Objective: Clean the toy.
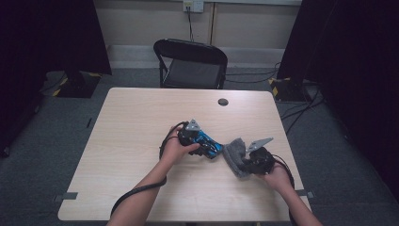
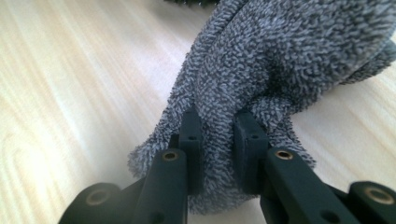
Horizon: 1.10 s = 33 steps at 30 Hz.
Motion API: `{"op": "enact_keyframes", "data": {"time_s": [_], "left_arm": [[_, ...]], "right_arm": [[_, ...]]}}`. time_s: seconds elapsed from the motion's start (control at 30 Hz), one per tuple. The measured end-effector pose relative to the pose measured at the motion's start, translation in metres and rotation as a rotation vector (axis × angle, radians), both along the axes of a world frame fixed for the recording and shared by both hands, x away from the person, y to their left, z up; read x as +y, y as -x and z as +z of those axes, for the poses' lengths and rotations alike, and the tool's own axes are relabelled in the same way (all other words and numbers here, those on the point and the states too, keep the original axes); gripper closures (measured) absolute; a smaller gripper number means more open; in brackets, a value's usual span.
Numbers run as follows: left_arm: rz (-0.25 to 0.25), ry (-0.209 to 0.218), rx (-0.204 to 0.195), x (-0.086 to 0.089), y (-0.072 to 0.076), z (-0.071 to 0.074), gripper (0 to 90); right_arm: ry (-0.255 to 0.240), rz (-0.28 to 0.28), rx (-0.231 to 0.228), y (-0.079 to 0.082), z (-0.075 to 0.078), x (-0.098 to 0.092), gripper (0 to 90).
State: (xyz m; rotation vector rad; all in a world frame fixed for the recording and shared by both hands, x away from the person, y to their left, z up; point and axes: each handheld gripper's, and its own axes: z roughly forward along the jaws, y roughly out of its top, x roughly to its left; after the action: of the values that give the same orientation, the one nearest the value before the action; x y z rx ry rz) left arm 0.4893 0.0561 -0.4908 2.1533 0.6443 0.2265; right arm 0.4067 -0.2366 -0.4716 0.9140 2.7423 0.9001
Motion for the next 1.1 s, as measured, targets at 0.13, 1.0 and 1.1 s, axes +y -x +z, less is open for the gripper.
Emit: {"op": "enact_keyframes", "data": {"time_s": [0.13, 1.0, 1.1], "left_arm": [[-0.003, -0.007, 0.009, -0.001, -0.001, 0.001, 9.5], [-0.007, 0.022, 0.006, 0.053, 0.018, 0.046, 19.0], [0.022, 0.023, -0.007, 0.076, 0.026, 0.053, 19.0]], "right_arm": [[-0.007, 0.016, 0.0, 0.008, 0.005, -0.004, 76.1], [-0.091, 0.104, -0.094, 0.025, 0.068, 0.023, 76.1], [-0.094, 0.155, -0.1, 0.025, 0.073, 0.046, 76.0]]}}
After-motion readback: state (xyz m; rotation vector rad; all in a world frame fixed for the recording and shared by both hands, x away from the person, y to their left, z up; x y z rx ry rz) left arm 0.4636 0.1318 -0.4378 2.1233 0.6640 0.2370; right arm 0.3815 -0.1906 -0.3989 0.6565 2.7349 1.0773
